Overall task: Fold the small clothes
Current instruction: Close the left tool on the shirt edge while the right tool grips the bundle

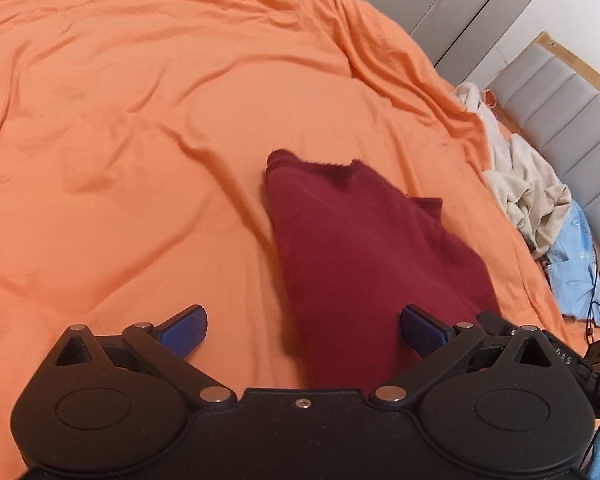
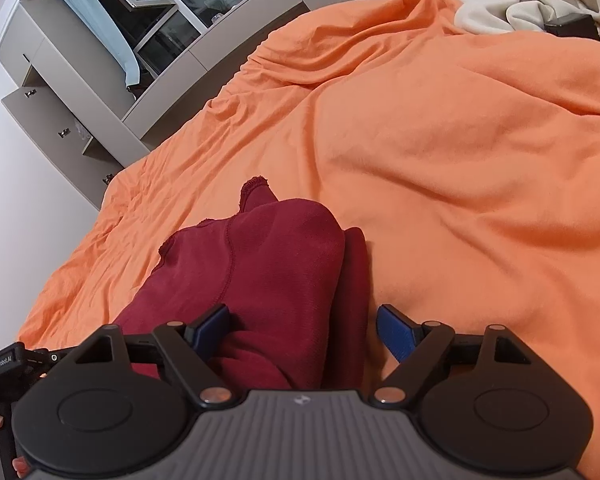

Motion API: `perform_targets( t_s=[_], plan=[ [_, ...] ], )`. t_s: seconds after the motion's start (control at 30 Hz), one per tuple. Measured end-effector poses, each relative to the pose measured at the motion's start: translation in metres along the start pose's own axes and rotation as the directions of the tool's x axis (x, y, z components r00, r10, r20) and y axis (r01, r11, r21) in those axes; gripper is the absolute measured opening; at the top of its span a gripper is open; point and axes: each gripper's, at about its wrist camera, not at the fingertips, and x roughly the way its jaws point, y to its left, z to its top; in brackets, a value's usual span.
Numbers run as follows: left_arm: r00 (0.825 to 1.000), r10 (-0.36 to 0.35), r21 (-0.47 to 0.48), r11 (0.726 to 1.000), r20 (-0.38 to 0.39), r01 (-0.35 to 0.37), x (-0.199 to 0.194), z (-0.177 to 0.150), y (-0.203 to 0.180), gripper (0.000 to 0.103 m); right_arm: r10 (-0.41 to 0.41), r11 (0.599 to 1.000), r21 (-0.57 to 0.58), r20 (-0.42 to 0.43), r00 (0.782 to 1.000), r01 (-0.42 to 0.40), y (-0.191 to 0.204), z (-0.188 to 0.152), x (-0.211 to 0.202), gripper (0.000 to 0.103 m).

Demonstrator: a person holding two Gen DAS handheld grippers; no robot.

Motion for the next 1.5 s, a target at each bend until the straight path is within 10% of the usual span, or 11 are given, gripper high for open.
perform_targets(
  t_s=[0.47,0.8,0.97,1.3,1.5],
  plan=[
    [1.0,0.007,0.01,1.0,-0.011,-0.007,0.011,-0.006,-0.001,0.099,0.009,0.999,-0.035,-0.009,1.0,-0.009,0.005,0.0,0.002,0.061],
    [0.999,-0.039,0.05,0.998,0.002,0.039,0.017,-0.011,-0.022,0.061,-0.006,0.994,-0.111,0.011,1.0,0.007,0.017,-0.003,0.0,0.04],
    [1.0,0.006,0.068,0.998,0.001,-0.006,0.018,-0.008,-0.035,0.057,-0.039,0.991,-0.127,0.023,0.999,0.041,0.021,-0.005,-0.001,0.04],
    [0.999,0.04,0.087,0.995,0.016,-0.041,0.019,-0.01,-0.032,0.077,-0.078,0.996,-0.042,0.017,0.997,0.079,0.007,-0.002,-0.007,0.083],
    [1.0,-0.005,-0.006,1.0,-0.012,0.005,0.026,-0.008,-0.016,0.079,-0.015,1.0,-0.024,-0.036,0.999,0.014,0.0,0.001,0.006,0.067]
  ],
)
